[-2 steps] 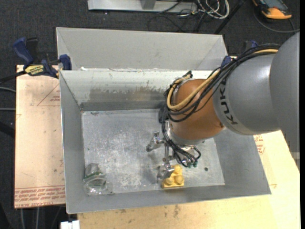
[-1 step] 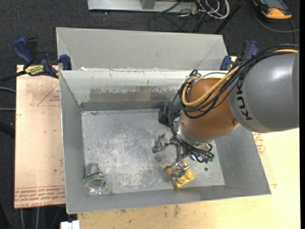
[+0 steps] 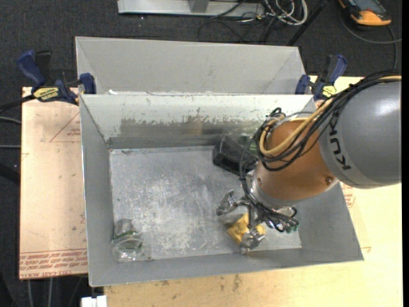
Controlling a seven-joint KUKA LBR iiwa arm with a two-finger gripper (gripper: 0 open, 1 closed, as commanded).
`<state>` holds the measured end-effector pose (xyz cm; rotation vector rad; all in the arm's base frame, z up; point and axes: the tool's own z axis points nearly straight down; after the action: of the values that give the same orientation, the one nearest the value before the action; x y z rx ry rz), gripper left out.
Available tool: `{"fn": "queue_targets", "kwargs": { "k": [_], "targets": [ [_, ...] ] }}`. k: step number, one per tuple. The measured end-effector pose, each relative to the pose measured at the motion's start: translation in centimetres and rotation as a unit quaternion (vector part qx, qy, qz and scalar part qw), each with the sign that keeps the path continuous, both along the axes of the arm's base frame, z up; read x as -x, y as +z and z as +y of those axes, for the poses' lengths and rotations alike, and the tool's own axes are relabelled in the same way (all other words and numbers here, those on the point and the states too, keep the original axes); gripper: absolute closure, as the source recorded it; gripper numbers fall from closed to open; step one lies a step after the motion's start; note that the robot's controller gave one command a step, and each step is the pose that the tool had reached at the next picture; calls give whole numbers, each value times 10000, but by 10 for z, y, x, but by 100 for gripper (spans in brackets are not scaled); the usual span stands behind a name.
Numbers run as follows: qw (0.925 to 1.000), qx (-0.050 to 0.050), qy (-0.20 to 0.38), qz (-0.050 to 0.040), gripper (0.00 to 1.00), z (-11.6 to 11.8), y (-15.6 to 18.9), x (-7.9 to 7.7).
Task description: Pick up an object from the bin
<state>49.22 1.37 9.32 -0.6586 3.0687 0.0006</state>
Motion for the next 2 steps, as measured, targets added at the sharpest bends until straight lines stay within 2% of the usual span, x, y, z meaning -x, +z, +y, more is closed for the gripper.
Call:
{"fn": "queue_targets", "kwargs": {
  "k": [1, 2],
  "targets": [
    [9995, 5, 304, 4, 100, -39, 1, -21],
    [9995, 5, 304, 4, 100, -39, 1, -21]
  ]
}}
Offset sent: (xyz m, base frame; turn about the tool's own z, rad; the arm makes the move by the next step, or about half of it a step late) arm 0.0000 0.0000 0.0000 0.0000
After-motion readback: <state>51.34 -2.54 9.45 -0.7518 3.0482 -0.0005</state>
